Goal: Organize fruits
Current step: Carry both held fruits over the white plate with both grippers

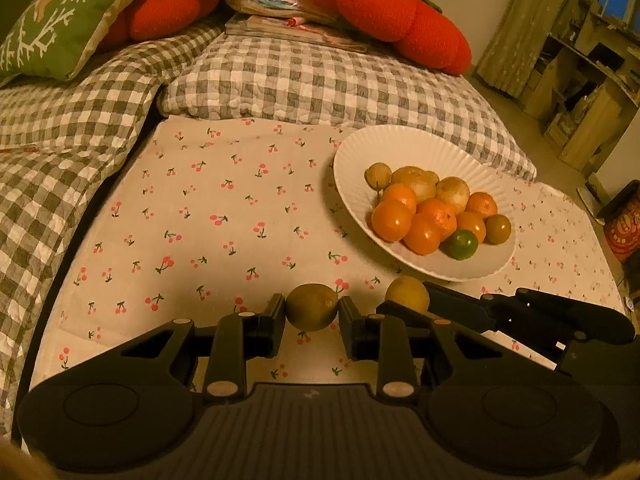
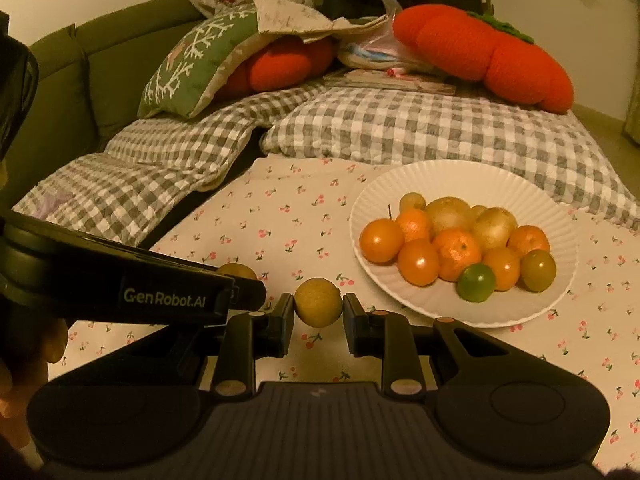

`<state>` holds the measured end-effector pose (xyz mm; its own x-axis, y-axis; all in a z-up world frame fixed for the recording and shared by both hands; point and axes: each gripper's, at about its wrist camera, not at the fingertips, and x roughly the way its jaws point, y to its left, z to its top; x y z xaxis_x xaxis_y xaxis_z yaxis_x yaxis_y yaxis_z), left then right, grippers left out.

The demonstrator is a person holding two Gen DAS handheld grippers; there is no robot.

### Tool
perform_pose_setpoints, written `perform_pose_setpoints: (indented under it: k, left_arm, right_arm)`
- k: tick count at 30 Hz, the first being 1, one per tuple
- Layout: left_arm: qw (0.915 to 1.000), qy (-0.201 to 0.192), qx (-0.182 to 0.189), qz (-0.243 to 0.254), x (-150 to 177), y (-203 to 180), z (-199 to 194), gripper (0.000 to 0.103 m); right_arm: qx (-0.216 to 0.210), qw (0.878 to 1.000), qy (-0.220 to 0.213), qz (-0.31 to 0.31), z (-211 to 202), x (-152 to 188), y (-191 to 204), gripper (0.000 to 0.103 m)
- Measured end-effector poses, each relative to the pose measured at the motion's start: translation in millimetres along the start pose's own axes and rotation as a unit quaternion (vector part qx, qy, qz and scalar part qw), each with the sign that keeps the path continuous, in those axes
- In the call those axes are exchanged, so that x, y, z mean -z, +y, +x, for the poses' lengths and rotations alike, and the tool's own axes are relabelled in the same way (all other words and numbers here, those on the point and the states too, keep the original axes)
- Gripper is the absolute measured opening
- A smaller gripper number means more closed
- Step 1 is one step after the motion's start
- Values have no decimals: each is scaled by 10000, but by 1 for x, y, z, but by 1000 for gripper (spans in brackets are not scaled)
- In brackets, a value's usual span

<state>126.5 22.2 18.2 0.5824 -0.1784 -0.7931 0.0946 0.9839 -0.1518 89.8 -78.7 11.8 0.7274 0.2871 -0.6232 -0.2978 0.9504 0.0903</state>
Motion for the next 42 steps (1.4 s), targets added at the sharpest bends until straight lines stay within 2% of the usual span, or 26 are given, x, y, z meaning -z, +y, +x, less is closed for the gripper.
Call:
perform_pose_setpoints:
  k: [18, 27, 32, 42]
  left_arm:
    - [9986, -258, 235, -395, -17, 4, -12, 15]
    - [9960, -478, 416, -629, -36, 6, -10, 15]
    - [9947, -423, 541, -766, -44, 3, 6, 15]
    - [9955, -523, 581, -537, -59, -16, 36, 15]
  right_arm:
    - [252, 9993, -269, 67, -8, -10, -16, 23]
    - [574, 9921, -668, 890, -30, -29, -75, 23]
    - [696, 9862, -715, 1322, -35, -29, -103, 23]
    - [925, 9830, -569, 1479, -19, -31, -131, 23]
